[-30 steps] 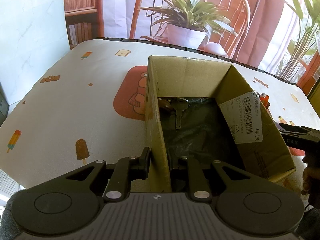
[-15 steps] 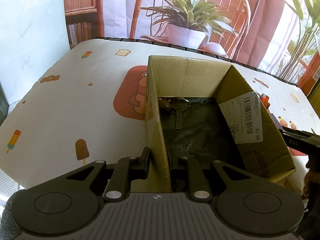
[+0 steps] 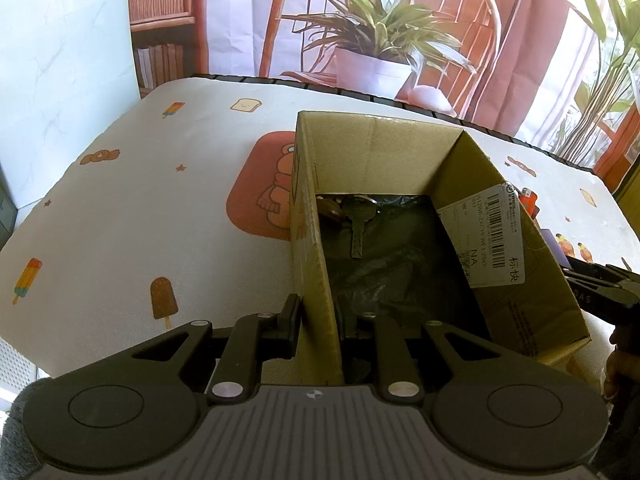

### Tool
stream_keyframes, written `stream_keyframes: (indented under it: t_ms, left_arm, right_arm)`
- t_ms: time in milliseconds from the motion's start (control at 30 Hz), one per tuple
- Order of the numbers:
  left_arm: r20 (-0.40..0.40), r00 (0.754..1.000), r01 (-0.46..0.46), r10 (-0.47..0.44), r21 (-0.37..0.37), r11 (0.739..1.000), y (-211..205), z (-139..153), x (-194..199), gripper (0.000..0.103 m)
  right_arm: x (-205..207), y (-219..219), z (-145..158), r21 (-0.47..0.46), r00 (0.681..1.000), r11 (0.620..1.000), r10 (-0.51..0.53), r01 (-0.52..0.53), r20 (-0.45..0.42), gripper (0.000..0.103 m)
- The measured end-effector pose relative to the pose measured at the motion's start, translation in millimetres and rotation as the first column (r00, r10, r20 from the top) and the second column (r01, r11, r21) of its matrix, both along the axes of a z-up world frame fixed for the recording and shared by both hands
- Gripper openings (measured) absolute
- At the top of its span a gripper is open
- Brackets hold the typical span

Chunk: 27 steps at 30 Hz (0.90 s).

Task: Organize rigid objects
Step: 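Lift the lavender bottle with the right gripper toward the box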

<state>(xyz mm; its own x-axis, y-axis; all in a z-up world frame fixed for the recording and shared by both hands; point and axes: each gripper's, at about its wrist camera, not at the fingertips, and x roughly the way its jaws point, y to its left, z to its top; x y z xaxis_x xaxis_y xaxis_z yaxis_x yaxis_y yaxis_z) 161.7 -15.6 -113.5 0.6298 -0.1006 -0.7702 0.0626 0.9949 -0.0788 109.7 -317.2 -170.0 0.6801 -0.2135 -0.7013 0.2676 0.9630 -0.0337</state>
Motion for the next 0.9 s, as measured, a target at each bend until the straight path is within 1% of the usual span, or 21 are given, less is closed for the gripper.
stream_keyframes:
  t_ms: [100,500,600,700,767,900]
  left_arm:
    - [0.0,1.0,0.0,0.0,-0.001,1.0,0.2,0.0,0.0,0.019]
    - [-0.001,1.0,-0.001,0.001,-0.002,1.0,0.3,0.2,0.0,0.019]
    - [-0.001,1.0,0.0,0.0,-0.003,1.0,0.6,0.2,-0.1,0.019]
    - [-0.001,1.0,0.0,0.0,-0.002,1.0,0.6,0.3,0.0,0.019]
    - [-0.001,1.0,-0.001,0.001,-0.002,1.0,0.6,0.3,-0.1,0.019]
    - [-0.001,1.0,-0.001,0.001,-0.001,1.0,0.3,0.4,-0.1,0.019]
  right_arm:
    - [0.0,-0.2,0.4,0.001,1.0,1.0,0.001,-0.001,0.001,0.037]
    - [-11.1,-15.5,15.2,0.115,0.997,0.992,-0.059,0.052,0.057,0.037]
    - [-13.2,-17.8,18.9,0.16,0.995,0.985,-0.073,0.061,0.072,0.037]
    - [-15.8,-22.2,22.7,0.235,0.99,0.969,-0.1,0.076,0.095,0.037]
    - [-16.7,-23.1,26.2,0.268,0.988,0.96,-0.112,0.079,0.11,0.037]
    - [-15.9,-15.7,40.0,0.279,0.985,0.959,-0.096,0.053,0.141,0.037]
